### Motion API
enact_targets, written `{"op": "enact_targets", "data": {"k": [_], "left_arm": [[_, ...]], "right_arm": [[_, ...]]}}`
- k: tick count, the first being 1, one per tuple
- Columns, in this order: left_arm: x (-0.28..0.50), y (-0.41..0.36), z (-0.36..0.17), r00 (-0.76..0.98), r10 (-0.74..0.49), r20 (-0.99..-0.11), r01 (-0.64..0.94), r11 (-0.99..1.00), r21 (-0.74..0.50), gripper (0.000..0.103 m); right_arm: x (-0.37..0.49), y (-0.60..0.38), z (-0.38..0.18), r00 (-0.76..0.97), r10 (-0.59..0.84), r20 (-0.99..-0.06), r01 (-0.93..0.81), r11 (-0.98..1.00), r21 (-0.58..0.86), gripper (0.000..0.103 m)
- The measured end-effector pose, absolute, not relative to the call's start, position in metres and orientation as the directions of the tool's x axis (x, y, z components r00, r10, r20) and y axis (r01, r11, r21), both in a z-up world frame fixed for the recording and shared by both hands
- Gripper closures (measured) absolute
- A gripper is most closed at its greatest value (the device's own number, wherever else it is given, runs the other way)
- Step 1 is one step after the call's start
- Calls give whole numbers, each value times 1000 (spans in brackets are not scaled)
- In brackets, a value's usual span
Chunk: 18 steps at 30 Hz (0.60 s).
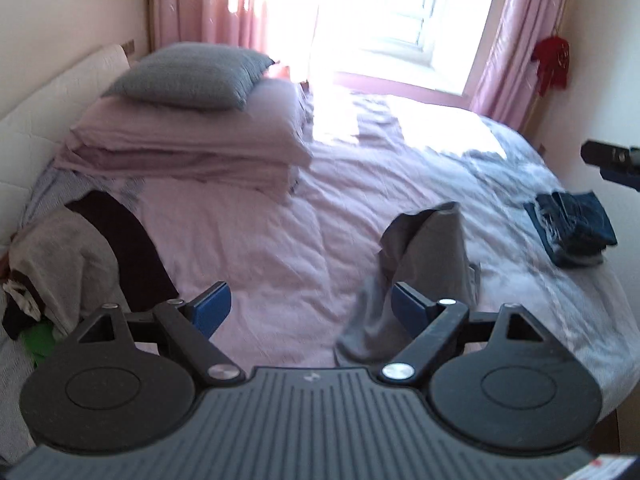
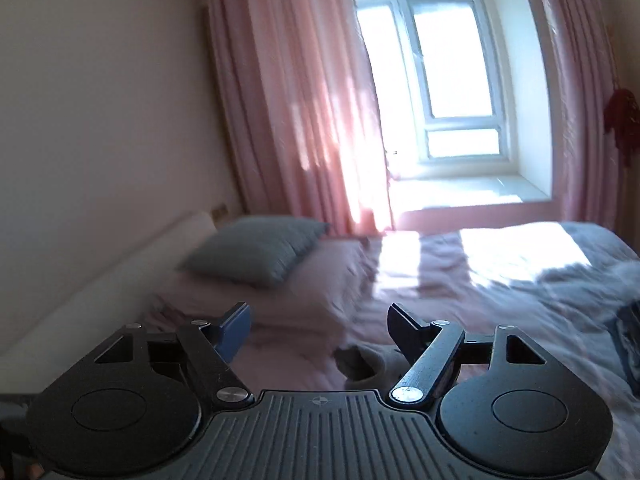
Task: Fold clothes
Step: 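Lift the grey skirt with both grippers and drop it on the open bed, then move both grippers toward the crumpled grey skirt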
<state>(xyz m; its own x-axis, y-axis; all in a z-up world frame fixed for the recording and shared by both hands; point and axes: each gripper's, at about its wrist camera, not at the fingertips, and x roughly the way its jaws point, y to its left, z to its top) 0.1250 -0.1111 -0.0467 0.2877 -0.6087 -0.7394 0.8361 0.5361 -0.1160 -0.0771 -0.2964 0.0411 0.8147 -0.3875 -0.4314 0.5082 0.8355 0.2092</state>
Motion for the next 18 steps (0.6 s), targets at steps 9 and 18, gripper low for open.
{"op": "enact_targets", "data": {"k": [9, 18], "left_arm": [[35, -150, -95, 196, -500, -844, 866, 491, -89, 18], [8, -170, -93, 206, -455, -866, 894, 448, -23, 18]], "right_arm": [[-186, -312, -64, 608, -311, -731, 645, 731, 225, 30], [-218, -319, -94, 539, -227, -811, 659, 713, 238, 30]]}}
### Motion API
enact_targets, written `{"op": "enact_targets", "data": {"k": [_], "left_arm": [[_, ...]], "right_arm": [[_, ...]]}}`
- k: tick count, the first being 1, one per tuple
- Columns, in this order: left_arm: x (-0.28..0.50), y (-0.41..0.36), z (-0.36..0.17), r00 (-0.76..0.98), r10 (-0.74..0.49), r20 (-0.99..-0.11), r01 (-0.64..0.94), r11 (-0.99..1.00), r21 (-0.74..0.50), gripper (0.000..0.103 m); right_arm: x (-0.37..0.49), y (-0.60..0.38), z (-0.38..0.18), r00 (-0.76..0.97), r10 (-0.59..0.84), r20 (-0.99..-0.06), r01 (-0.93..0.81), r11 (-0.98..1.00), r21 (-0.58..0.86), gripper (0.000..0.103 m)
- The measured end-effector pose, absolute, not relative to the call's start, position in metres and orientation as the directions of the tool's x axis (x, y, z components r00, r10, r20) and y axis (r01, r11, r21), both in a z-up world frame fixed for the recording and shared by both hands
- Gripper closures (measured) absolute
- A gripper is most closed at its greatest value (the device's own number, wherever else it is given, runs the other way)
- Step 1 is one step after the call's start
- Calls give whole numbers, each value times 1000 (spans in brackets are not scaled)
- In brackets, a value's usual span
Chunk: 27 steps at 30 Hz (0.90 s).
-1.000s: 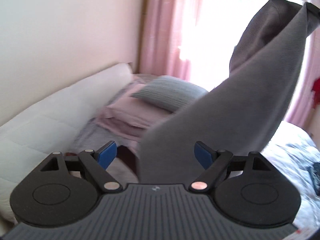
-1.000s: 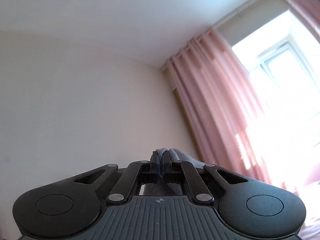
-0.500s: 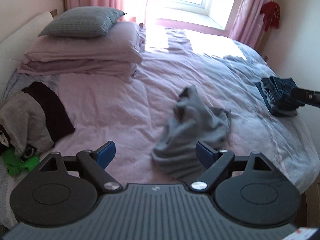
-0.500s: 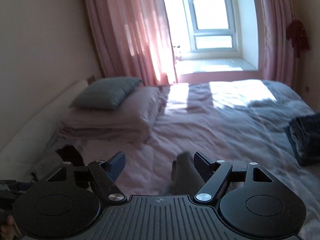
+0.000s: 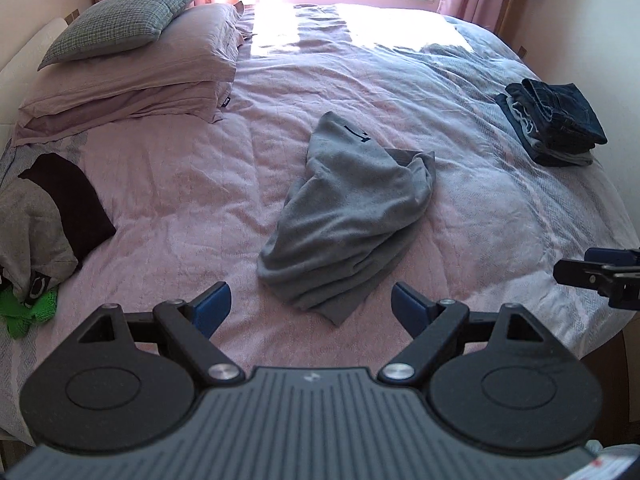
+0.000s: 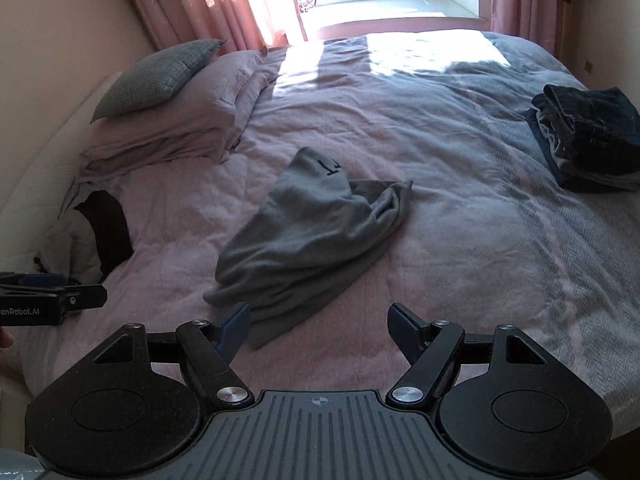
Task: Fold clothes
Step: 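Move both grippers toward the crumpled grey skirt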
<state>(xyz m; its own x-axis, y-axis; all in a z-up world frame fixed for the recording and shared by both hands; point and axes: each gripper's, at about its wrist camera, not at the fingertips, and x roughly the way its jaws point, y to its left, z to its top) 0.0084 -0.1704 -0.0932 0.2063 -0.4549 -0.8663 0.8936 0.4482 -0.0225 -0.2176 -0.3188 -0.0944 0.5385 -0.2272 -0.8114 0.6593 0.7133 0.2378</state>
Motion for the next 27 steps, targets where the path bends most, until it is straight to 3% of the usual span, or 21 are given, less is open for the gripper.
{"op": "enact_targets", "data": {"k": [27], "left_arm": [[76, -202, -122, 117, -452, -885, 946, 321, -39, 18]], "right_arm": [[-168, -302, -127, 444, -233, -865, 750, 625, 217, 30]]}}
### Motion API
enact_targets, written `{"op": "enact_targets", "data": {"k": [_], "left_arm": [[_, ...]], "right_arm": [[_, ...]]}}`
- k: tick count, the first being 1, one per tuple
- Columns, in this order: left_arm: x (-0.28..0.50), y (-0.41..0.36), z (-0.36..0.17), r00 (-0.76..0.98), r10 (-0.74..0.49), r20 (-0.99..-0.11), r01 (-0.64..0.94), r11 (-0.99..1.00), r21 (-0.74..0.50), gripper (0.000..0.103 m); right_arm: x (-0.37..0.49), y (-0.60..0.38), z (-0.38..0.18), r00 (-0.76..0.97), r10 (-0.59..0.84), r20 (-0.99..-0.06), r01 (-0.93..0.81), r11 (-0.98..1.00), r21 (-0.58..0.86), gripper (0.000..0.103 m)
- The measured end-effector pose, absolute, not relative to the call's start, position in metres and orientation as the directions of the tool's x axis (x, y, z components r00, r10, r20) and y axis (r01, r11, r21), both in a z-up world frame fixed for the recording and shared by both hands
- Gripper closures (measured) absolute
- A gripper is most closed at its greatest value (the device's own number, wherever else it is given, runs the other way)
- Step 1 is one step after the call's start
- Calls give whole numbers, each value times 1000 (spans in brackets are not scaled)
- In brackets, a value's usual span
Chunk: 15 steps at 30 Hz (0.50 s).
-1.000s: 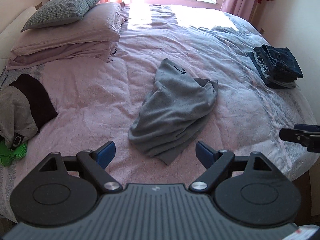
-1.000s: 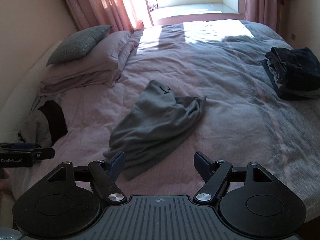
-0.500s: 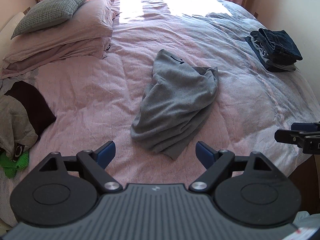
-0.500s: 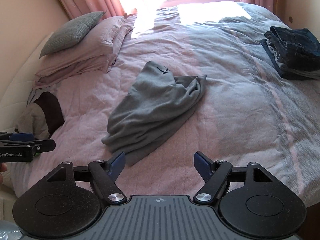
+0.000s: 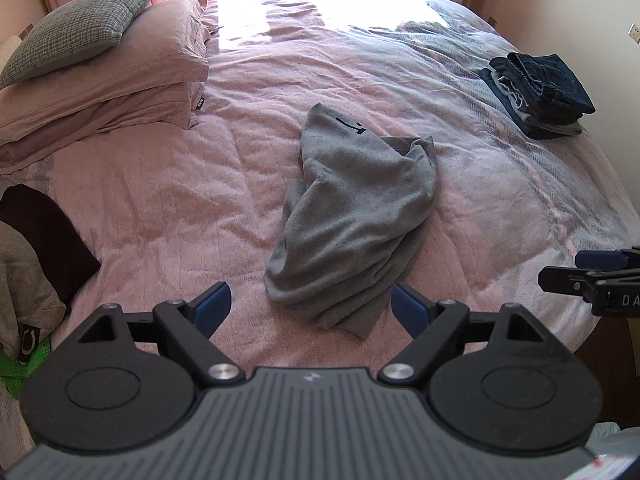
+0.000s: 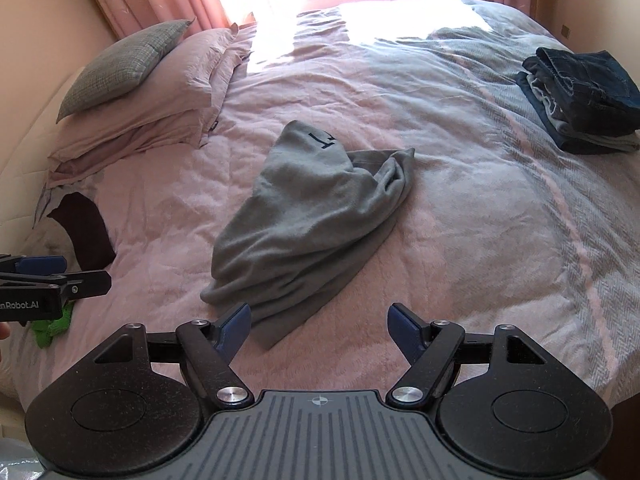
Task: Fold clothes
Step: 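Move both grippers toward the crumpled grey skirt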
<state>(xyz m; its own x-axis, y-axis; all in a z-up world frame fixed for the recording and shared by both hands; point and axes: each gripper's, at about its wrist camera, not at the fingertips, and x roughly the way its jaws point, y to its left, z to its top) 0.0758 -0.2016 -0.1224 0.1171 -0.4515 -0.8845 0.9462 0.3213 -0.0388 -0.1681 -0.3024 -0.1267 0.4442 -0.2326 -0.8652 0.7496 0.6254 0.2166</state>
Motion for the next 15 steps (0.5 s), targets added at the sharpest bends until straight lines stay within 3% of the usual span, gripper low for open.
{"op": "enact_targets", "data": {"k": [15], "left_arm": [[132, -215, -183, 96, -386, -918, 925, 375, -61, 18]], "right_arm": [[-149, -312, -165, 345, -248, -905, 816, 556, 159, 30]]}}
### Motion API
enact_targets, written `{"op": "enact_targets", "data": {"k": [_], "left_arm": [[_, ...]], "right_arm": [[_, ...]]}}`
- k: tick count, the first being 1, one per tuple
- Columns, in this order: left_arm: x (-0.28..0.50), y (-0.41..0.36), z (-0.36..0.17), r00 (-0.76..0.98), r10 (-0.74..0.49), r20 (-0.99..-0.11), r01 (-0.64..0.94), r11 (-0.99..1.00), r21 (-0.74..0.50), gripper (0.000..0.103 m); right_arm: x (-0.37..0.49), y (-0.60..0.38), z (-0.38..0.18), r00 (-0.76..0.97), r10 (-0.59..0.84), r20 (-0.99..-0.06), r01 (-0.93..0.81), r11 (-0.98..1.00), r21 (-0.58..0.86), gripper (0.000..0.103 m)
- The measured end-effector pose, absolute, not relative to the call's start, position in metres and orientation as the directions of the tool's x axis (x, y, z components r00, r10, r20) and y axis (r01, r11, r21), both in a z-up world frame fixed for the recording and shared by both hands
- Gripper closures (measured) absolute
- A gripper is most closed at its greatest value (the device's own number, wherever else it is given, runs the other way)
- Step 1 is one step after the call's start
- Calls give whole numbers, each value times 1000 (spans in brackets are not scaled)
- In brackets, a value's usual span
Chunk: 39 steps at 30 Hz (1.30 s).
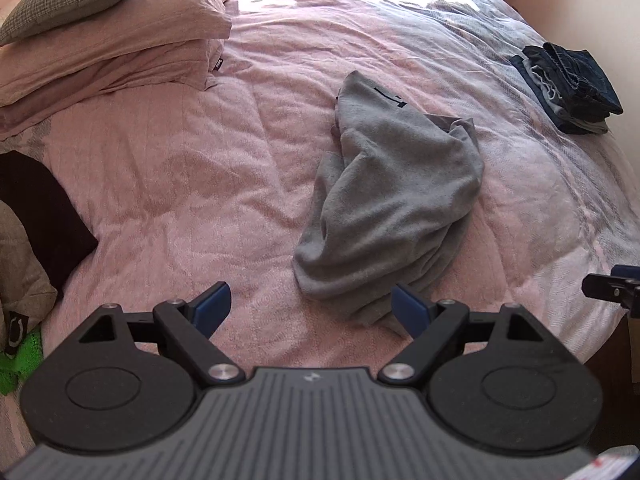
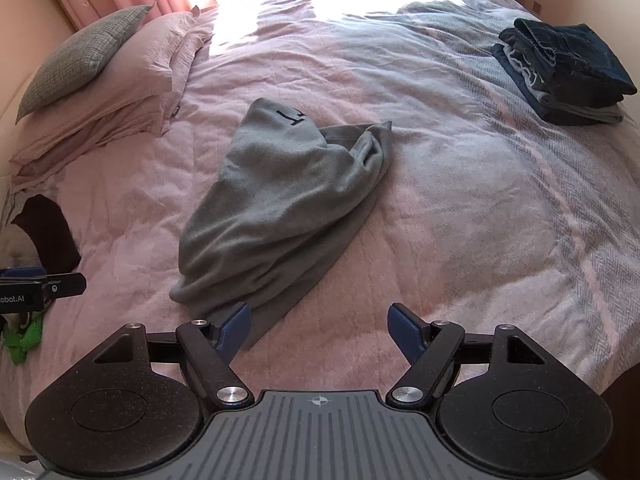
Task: Fold clothes
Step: 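Move both grippers toward the crumpled grey skirt, then grasp the skirt waistband with the right gripper while the left gripper grasps it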
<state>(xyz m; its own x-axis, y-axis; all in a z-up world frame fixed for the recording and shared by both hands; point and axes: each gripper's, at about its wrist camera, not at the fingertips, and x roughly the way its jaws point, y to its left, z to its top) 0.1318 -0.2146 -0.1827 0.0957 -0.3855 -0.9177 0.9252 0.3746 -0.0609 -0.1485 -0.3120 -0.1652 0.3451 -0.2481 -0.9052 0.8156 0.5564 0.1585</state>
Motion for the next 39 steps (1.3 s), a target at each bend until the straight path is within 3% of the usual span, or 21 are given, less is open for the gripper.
{"op": "enact_targets", "data": {"k": [7, 18, 24, 33, 34, 35, 36, 37, 38, 39], "left_arm": [[147, -234, -214, 115, -346, -931, 913, 407, -38, 18], [153, -294, -243, 97, -405, -909, 900, 426, -94, 18], [150, -347, -276, 81, -428, -900, 907, 406, -112, 18], [147, -408, -325, 48, -437, -898, 889, 429, -161, 20], [146, -412, -330, 38, -433, -900, 884, 434, -171, 24], [145, -415, -335, 28, -425, -905, 881, 439, -179, 38], [143, -417, -338, 13, -418, -908, 880, 436, -188, 68], [140, -418, -340, -3, -418, -908, 881, 428, -200, 83], [136, -418, -339, -6, -419, -908, 883, 424, -202, 100], [132, -416, -335, 9, -428, -904, 886, 422, -190, 101]], "right_arm": [[-149, -333, -181, 302, -255, -919, 836, 533, 127, 30], [-134, -408, -224, 301, -266, -916, 819, 564, 105, 30], [-127, -483, -255, 400, -279, -873, 831, 513, 217, 30], [-115, -565, -324, 531, -142, -835, 822, 327, 467, 30], [-112, -566, -330, 543, -125, -831, 813, 327, 482, 31], [-108, -567, -335, 551, -109, -827, 805, 332, 492, 37], [-104, -567, -339, 561, -99, -821, 794, 345, 501, 50], [-100, -568, -342, 566, -75, -821, 782, 366, 505, 94], [-94, -568, -343, 535, -62, -843, 790, 392, 472, 97], [-91, -567, -341, 514, -66, -855, 792, 420, 443, 97]]}}
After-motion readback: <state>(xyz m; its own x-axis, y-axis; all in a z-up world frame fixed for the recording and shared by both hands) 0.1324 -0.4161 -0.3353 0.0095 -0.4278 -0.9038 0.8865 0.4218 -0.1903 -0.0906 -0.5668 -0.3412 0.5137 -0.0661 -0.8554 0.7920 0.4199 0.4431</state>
